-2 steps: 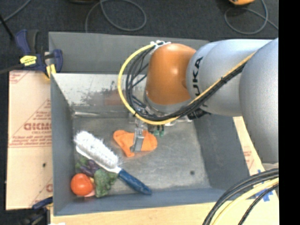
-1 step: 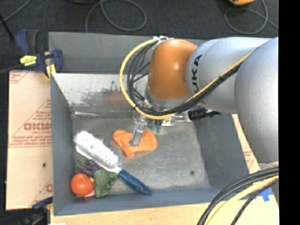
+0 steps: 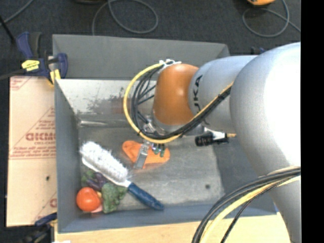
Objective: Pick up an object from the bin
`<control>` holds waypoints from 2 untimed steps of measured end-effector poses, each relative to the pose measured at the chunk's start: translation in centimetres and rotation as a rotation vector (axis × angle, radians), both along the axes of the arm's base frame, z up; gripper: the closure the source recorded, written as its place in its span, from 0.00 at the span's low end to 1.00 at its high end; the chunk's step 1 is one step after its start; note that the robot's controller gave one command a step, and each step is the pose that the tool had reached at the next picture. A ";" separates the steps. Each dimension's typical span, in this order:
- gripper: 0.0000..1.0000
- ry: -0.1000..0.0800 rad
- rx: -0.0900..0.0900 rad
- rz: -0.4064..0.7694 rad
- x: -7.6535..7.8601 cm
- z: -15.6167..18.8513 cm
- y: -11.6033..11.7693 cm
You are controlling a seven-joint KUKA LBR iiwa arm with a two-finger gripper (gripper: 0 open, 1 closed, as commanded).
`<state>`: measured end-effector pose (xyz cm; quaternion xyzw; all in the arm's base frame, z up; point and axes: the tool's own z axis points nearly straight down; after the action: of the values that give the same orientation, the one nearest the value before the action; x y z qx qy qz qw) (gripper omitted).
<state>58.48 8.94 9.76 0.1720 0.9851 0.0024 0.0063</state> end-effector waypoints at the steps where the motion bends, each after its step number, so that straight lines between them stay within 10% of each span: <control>1: 1.00 -0.001 -0.001 0.008 0.6 -2.6 0.0; 2: 1.00 -0.001 -0.001 0.008 0.6 -2.6 0.0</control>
Offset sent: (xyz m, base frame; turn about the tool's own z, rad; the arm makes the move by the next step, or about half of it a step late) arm 0.0000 0.0000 0.0000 0.0000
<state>59.06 8.95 7.13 0.1681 0.9857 0.0023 0.0067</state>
